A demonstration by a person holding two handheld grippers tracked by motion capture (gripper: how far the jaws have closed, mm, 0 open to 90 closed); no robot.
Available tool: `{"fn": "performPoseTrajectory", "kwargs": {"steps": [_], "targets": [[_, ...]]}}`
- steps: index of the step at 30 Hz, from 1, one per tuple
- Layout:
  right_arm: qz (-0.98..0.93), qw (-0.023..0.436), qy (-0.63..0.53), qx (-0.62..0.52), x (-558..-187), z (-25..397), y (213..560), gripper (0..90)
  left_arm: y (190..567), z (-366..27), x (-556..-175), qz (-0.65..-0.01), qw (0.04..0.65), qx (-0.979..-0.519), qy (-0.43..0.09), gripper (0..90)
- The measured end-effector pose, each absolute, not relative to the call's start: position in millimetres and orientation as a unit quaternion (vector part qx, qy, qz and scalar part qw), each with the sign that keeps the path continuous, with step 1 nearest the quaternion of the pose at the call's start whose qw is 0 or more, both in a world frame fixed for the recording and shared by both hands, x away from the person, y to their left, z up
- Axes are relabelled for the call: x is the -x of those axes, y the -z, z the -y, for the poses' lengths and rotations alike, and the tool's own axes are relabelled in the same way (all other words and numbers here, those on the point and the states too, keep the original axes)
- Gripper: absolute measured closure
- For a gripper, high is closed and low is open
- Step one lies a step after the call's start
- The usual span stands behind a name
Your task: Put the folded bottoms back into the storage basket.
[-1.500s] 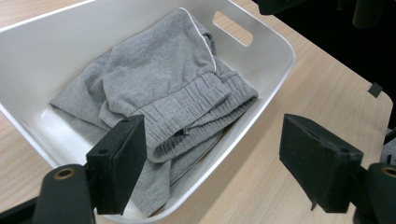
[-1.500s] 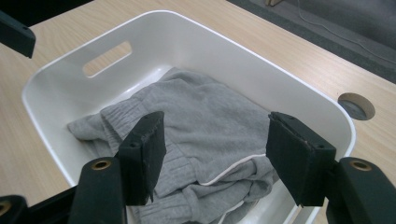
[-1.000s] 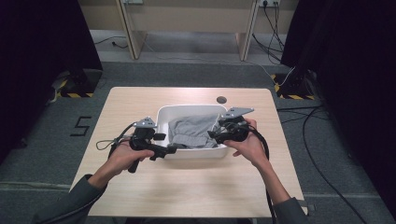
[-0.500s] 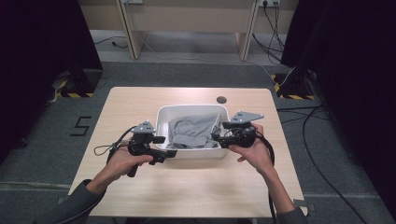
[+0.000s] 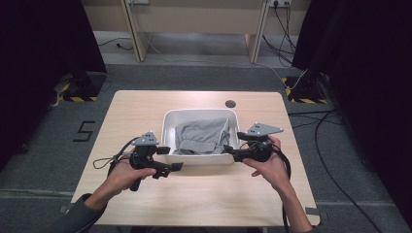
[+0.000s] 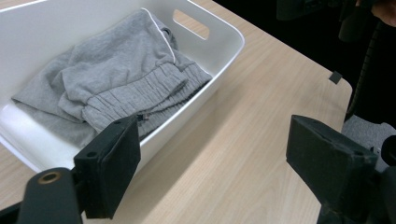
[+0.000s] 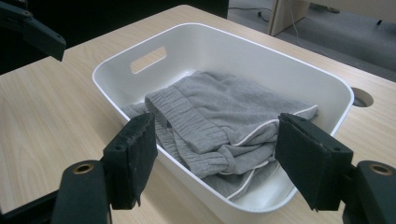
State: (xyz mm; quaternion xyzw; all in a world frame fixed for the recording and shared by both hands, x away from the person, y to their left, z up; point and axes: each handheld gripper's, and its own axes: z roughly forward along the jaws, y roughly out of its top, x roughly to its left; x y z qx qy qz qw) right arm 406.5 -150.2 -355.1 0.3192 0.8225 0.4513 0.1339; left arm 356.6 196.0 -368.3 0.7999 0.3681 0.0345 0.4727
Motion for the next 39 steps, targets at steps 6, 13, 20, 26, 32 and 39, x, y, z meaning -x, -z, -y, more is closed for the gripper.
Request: {"fn": "performPoseTrajectory", "kwargs": {"steps": [6,13,20,26,32,39], "targets": [[-0.818,0.140,-0.456,-0.322,-396,158,355,30.3,369,-196,-346,-0.360,0.475,-0.802,-0.036,17.2],[-0.816,0.151,-0.458,-0.320,-385,164,358,30.3,371,-196,-340,-0.354,0.473,-0.806,-0.042,17.2],[-0.815,0.164,-0.454,-0.320,-374,170,363,30.4,373,-199,-328,-0.348,0.475,-0.807,-0.051,17.2],[-0.816,0.172,-0.452,-0.317,-366,170,367,30.5,376,-201,-321,-0.347,0.481,-0.804,-0.048,17.2],[-0.811,0.174,-0.459,-0.318,-357,171,376,30.5,387,-203,-314,-0.351,0.482,-0.802,-0.043,17.2],[-0.809,0.174,-0.462,-0.321,-348,173,384,30.5,398,-202,-309,-0.356,0.479,-0.802,-0.041,17.3]]}}
